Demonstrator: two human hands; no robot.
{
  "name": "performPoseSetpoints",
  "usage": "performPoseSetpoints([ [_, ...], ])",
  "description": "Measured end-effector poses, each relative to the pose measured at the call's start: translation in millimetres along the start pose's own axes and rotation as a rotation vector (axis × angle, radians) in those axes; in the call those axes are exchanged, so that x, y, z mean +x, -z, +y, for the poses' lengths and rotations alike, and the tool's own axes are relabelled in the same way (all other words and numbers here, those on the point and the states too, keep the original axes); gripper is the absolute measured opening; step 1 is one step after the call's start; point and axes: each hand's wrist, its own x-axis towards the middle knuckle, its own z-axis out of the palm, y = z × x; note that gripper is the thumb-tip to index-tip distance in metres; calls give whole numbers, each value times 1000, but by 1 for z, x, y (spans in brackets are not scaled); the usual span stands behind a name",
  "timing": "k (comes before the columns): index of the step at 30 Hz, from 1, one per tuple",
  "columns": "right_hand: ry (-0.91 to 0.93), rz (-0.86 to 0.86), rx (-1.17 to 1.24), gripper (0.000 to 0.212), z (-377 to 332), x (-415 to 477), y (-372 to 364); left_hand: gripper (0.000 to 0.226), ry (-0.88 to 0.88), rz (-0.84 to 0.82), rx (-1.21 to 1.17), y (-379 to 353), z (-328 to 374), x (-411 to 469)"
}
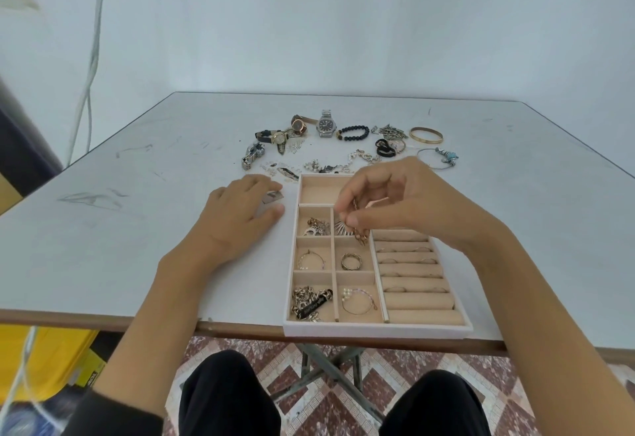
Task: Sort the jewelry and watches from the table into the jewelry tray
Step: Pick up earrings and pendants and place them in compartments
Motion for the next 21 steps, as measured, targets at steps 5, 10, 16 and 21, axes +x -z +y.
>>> performPoseSetpoints([
  [5,-27,-53,-40,15,5,-9,-7,61,25,-71,10,-3,1,-2],
  [10,-17,-57,-54,15,6,-14,-8,44,31,-71,11,-3,1,-2],
  [16,-4,-20,-34,17,4,-16,-8,59,35,-99,5,-3,1,-3],
  [21,-5,6,-42,25,5,-15,-7,54,40,-106,15,-2,2,-4],
])
